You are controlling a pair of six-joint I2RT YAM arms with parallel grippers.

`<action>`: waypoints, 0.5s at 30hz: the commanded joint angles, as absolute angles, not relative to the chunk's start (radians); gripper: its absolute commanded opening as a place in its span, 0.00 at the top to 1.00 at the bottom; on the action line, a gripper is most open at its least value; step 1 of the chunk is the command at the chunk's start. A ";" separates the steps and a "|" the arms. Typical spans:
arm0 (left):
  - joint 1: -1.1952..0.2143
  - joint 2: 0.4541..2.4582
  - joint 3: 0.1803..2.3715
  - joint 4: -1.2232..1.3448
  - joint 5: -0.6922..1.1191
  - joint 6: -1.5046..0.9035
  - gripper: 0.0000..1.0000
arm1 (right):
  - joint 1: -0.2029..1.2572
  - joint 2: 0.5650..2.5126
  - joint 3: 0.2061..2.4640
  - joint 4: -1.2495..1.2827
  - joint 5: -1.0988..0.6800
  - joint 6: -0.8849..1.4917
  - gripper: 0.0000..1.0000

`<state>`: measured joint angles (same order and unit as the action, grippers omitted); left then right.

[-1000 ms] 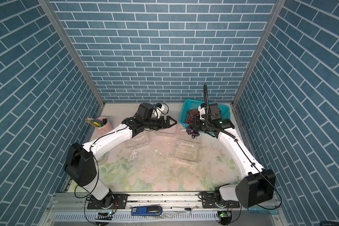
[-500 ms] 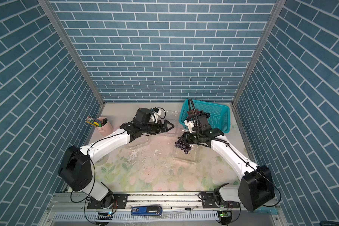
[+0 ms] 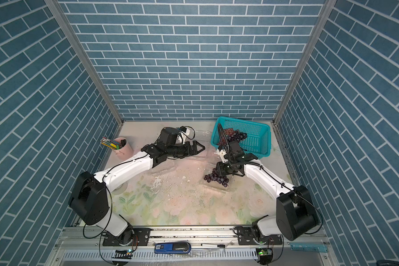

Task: Pack grapes into containers
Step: Place the grape into the packing box.

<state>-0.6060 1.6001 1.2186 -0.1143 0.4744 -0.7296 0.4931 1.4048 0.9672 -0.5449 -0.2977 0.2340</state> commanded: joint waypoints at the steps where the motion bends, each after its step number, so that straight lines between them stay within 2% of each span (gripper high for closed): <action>1: -0.601 1.622 1.223 -0.102 0.477 -0.732 0.00 | 0.497 1.437 0.963 -0.535 -0.211 0.189 0.60; 15: -0.600 1.626 1.163 -0.083 0.497 -0.745 0.00 | 0.497 1.468 0.957 -0.476 -0.142 0.232 0.55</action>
